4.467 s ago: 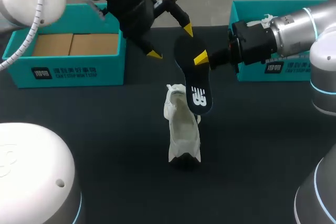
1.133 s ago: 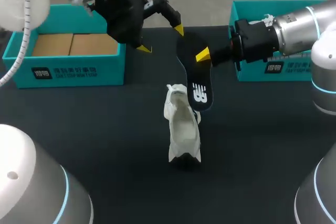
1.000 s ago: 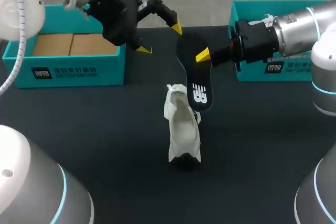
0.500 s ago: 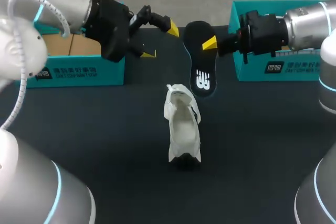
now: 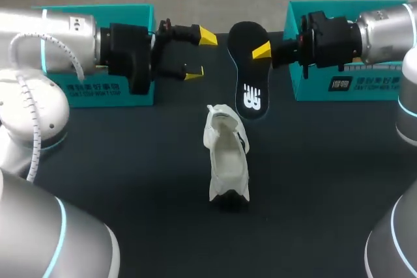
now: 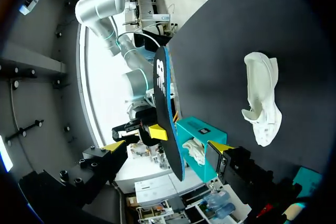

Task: Take the shoe out of the shoebox, open the shoe tongue, remove and reinsert the insole, then place the shoe into the shoebox

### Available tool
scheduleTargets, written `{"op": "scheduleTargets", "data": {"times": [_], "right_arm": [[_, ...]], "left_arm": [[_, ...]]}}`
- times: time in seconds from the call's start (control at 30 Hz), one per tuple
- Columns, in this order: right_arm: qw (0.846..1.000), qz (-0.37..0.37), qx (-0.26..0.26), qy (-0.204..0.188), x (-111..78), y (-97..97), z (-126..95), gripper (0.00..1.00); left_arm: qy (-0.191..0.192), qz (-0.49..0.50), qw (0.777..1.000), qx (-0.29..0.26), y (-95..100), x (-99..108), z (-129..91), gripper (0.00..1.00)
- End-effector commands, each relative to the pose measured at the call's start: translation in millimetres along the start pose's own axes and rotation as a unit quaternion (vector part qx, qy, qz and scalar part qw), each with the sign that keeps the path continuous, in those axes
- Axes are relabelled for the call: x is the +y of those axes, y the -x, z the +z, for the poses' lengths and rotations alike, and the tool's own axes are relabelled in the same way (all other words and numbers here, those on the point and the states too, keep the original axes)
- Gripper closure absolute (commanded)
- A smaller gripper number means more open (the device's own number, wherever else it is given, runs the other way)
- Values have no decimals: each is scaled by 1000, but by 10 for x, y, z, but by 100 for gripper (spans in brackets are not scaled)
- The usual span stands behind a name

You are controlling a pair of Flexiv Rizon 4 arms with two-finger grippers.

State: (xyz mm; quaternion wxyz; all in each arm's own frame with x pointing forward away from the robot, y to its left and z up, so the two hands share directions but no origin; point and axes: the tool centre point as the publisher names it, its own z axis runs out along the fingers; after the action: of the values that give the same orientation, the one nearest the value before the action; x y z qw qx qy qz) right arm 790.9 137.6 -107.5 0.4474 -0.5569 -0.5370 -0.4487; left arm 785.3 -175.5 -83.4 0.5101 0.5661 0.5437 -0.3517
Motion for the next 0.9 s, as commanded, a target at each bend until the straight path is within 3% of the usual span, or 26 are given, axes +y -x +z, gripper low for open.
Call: {"op": "scheduleTargets", "data": {"times": [0.03,0.13,0.2,0.27,0.37,0.9], "right_arm": [[1000,0,7,5,-19,-20,36,100],[1000,-2,15,2,-30,-47,57,100],[1000,-3,22,-2,-46,-70,74,100],[1000,-4,25,-5,-63,-86,89,100],[1000,-5,27,-11,-87,-98,113,100],[999,-4,33,-27,-153,-127,228,100]], "left_arm": [[13,-2,995,-101,-50,-16,110,0],[21,-6,993,-112,-55,3,175,4],[30,-11,992,-120,-59,27,212,16],[36,-19,991,-131,-60,56,240,36],[42,-25,989,-138,-57,89,272,49],[44,-32,988,-146,-47,130,419,59]]}}
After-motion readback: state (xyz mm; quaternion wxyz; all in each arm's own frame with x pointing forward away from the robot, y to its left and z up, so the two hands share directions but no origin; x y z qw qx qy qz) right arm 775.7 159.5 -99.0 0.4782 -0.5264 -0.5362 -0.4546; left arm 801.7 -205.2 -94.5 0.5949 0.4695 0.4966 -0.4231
